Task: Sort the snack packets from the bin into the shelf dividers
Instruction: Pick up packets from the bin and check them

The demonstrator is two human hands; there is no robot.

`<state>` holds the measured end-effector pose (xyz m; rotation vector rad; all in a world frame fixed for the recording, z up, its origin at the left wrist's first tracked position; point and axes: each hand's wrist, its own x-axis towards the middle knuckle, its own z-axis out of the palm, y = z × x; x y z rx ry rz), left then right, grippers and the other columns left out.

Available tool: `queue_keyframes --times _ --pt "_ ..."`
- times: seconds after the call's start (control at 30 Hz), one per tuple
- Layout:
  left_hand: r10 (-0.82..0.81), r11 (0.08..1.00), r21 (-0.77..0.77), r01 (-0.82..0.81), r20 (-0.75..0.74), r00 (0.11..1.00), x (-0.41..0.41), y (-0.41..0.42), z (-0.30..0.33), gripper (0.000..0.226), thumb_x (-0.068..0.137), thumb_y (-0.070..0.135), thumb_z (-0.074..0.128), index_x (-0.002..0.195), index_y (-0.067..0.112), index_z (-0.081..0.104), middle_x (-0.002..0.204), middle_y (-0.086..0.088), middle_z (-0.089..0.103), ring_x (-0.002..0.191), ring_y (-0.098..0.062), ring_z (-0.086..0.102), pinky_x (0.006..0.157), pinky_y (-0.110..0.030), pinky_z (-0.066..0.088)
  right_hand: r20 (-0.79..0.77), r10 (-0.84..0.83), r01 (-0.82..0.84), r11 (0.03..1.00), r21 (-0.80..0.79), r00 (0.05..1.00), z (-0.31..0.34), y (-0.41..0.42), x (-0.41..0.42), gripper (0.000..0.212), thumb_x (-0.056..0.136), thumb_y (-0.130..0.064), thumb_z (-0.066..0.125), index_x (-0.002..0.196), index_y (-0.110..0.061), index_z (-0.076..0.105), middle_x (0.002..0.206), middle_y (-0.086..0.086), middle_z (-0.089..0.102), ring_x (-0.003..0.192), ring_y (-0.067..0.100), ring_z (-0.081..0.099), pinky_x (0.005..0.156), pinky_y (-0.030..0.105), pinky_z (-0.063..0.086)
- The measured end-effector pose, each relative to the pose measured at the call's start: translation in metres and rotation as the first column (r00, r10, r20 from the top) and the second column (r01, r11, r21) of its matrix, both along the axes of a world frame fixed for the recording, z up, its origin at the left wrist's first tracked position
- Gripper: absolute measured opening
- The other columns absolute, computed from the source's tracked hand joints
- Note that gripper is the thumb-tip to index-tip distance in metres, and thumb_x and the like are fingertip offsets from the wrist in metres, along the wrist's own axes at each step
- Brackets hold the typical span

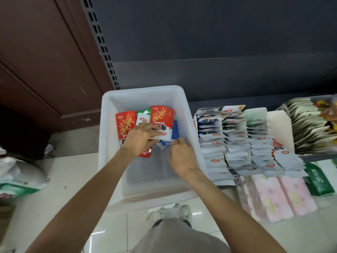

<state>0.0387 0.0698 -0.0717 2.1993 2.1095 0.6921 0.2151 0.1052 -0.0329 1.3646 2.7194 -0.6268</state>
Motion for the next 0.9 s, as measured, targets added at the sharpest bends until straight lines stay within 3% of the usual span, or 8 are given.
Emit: queue_keyframes --times 0.13,0.27,0.4,0.47,0.57,0.7,0.8,0.9 --pt "0.036 0.996 -0.083 -0.028 0.094 0.995 0.001 -0.001 0.002 0.034 0.062 0.011 0.086 0.094 0.016 0.076 0.101 -0.005 0.071 0.089 -0.031 0.066 0.07 -0.038 0.056 -0.201 -0.004 -0.002 1.0 -0.029 0.98 -0.004 0.011 -0.013 0.046 0.091 -0.01 0.053 0.134 0.001 0.041 0.137 0.019 0.04 0.124 0.035 0.041 0.101 0.037 0.035" --pt "0.175 0.978 -0.161 -0.131 0.296 0.939 0.001 0.003 -0.001 0.04 0.065 0.015 0.084 0.103 0.017 0.072 0.122 -0.01 0.059 0.112 -0.028 0.054 0.098 -0.032 0.039 -0.108 0.047 -0.05 0.999 -0.02 0.993 -0.014 0.02 -0.032 0.042 0.098 -0.024 0.045 0.136 -0.006 0.044 0.145 0.012 0.037 0.129 0.029 0.034 0.107 0.035 0.03" --pt "0.536 0.843 -0.369 -0.391 0.625 0.567 0.014 0.007 0.009 0.049 0.074 0.012 0.078 0.119 0.012 0.058 0.112 0.0 0.058 0.094 -0.013 0.058 0.086 -0.022 0.046 -0.091 0.029 -0.022 0.996 0.084 0.995 -0.014 0.026 -0.039 0.033 0.098 -0.026 0.04 0.118 -0.006 0.058 0.126 0.01 0.055 0.118 0.027 0.043 0.096 0.034 0.035" --pt "0.603 0.795 -0.422 -0.437 0.631 0.488 0.017 0.009 0.017 0.045 0.077 0.013 0.075 0.119 0.006 0.057 0.106 0.001 0.062 0.083 -0.011 0.059 0.076 -0.015 0.046 -0.116 0.042 -0.039 0.999 0.033 0.992 -0.011 0.026 -0.037 0.029 0.097 -0.023 0.042 0.116 -0.008 0.058 0.12 0.009 0.059 0.115 0.027 0.047 0.091 0.035 0.038" --pt "0.584 0.804 -0.35 -0.48 0.612 0.532 0.013 -0.005 0.045 0.022 0.082 0.015 0.071 0.104 0.01 0.069 0.101 -0.001 0.07 0.084 -0.01 0.063 0.071 -0.009 0.044 -0.335 -0.001 -0.019 0.998 -0.057 0.942 0.003 0.022 -0.027 0.033 0.092 -0.015 0.053 0.125 -0.013 0.054 0.12 0.011 0.059 0.112 0.03 0.05 0.09 0.037 0.045" --pt "0.381 0.919 -0.142 -0.368 0.563 0.733 0.01 -0.031 0.117 0.007 0.078 0.032 0.075 0.083 0.032 0.07 0.08 0.013 0.071 0.073 -0.007 0.065 0.069 -0.023 0.05 -0.461 0.251 -0.151 0.958 0.243 0.851 0.052 0.02 -0.011 0.073 0.079 -0.022 0.074 0.142 -0.016 0.038 0.134 0.008 0.048 0.124 0.025 0.042 0.105 0.038 0.035" --pt "0.188 0.975 -0.051 -0.219 0.719 0.669 0.029 -0.03 0.163 0.02 0.073 0.025 0.079 0.088 0.027 0.067 0.082 0.014 0.07 0.076 -0.004 0.067 0.07 -0.017 0.05 -0.56 0.084 -0.15 0.986 -0.073 0.824 0.092 0.017 -0.001 0.073 0.078 -0.032 0.075 0.14 -0.033 0.037 0.109 0.0 0.066 0.099 0.015 0.06 0.088 0.031 0.046" --pt "0.122 0.984 -0.037 -0.173 0.849 0.514 0.047 -0.015 0.183 0.037 0.075 0.023 0.076 0.109 0.024 0.061 0.092 0.007 0.071 0.086 -0.008 0.068 0.074 -0.02 0.053 -0.746 -0.275 -0.089 0.909 -0.407 0.606 0.114 0.018 0.026 0.038 0.08 -0.02 0.074 0.113 -0.029 0.058 0.091 -0.007 0.073 0.084 0.008 0.069 0.072 0.027 0.053"
